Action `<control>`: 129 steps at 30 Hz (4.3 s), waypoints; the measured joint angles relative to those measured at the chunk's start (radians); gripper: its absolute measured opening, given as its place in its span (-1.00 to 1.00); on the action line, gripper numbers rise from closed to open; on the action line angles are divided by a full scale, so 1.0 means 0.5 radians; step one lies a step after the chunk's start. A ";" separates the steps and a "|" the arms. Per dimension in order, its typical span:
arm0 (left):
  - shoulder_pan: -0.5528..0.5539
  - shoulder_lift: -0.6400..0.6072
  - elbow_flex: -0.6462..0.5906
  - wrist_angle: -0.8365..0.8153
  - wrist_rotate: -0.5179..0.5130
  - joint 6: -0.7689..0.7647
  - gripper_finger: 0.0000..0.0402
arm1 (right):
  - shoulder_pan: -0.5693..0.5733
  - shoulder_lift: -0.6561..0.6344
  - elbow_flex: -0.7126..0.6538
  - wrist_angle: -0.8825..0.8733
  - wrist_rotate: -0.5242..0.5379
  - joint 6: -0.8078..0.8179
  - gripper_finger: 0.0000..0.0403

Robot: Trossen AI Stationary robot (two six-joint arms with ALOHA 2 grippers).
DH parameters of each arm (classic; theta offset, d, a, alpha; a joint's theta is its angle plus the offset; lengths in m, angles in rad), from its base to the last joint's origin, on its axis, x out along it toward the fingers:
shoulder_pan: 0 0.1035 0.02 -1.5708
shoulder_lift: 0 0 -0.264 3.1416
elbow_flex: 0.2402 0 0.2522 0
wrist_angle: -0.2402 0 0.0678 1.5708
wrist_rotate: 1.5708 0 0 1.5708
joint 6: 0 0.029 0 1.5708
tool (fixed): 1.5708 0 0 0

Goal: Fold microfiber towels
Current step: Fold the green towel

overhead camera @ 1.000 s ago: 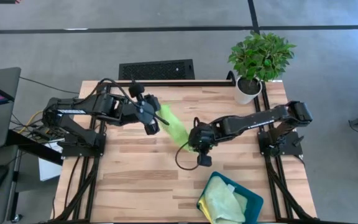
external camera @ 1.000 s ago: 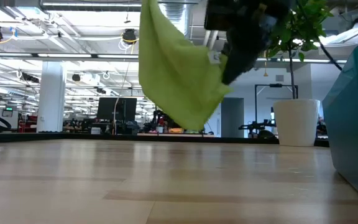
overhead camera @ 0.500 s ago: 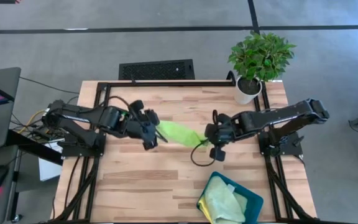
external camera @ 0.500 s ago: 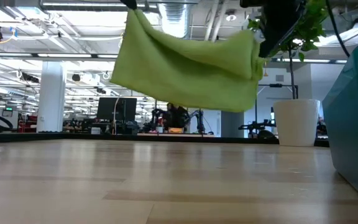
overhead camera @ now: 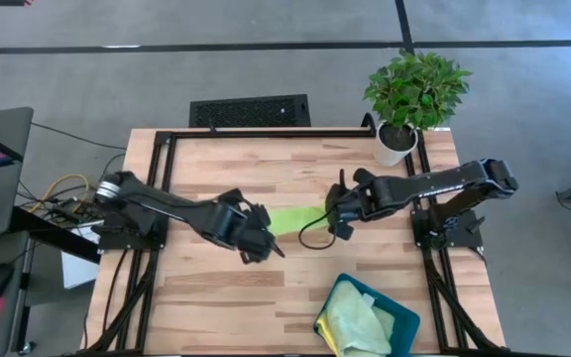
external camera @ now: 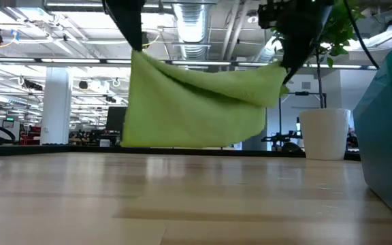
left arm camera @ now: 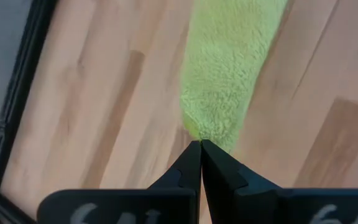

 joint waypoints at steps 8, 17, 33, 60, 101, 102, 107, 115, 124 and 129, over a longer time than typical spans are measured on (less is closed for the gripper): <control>0.121 0.253 0.000 -0.038 -0.125 -0.026 -1.00 | -0.056 0.134 -0.005 0.034 0.233 -0.010 -0.97; 0.369 0.356 0.000 -0.027 -0.423 -0.058 -1.00 | -0.212 0.424 -0.005 0.072 0.491 -0.170 -0.96; 0.432 0.362 -0.005 -0.158 -0.161 0.163 -1.00 | -0.195 0.290 -0.006 -0.053 0.136 -0.372 -0.96; 0.320 0.362 -0.005 -0.097 0.133 0.260 -0.48 | -0.022 0.298 -0.007 0.034 -0.333 -0.531 0.16; 0.171 0.361 -0.005 -0.104 0.084 0.182 -0.46 | -0.113 0.298 -0.779 1.185 -0.430 -1.048 -0.25; 0.171 0.361 -0.005 -0.104 0.084 0.183 -0.46 | -0.113 0.298 -0.779 1.185 -0.429 -1.048 -0.29; 0.171 0.361 -0.005 -0.104 0.084 0.183 -0.46 | -0.094 0.298 -0.779 1.184 -0.437 -1.049 -0.62; 0.208 0.361 -0.005 -0.100 0.164 0.129 -0.46 | -0.034 0.287 -0.665 0.989 -0.446 -0.972 -0.91; 0.400 0.360 -0.005 0.263 0.433 0.719 -0.46 | 0.074 0.287 -0.372 0.576 -0.435 -0.958 -0.96; 0.523 0.360 -0.005 0.368 0.638 1.138 -0.46 | 0.162 0.287 -0.252 0.396 -0.431 -0.948 -0.98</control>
